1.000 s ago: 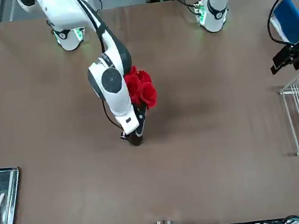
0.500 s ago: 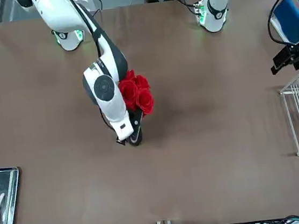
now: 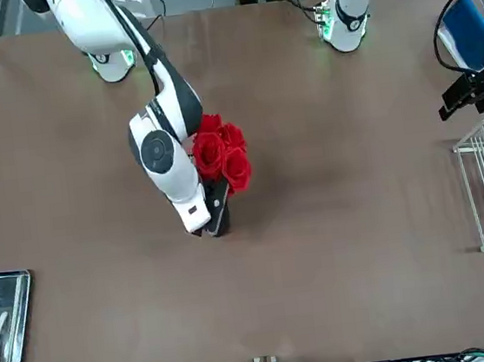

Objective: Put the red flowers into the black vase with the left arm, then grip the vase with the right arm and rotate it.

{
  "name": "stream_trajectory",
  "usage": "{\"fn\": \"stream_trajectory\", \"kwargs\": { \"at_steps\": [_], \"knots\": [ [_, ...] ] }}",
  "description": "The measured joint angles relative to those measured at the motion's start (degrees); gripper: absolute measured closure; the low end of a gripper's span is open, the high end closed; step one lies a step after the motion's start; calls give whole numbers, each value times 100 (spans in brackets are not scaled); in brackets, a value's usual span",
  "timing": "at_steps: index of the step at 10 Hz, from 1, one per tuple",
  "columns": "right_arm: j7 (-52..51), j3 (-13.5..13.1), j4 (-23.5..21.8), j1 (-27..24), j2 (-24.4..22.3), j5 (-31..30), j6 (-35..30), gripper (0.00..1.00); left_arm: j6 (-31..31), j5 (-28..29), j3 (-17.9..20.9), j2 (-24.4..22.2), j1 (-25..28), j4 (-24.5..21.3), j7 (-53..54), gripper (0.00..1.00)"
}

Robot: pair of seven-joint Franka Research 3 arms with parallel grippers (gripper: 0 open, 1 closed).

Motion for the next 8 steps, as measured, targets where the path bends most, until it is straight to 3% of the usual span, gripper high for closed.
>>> {"fn": "stream_trajectory", "kwargs": {
  "at_steps": [8],
  "knots": [
    [-140,1,150,-258,-78,455,-617,25,0,0,59,2,71,0,0,0]
  ]
}}
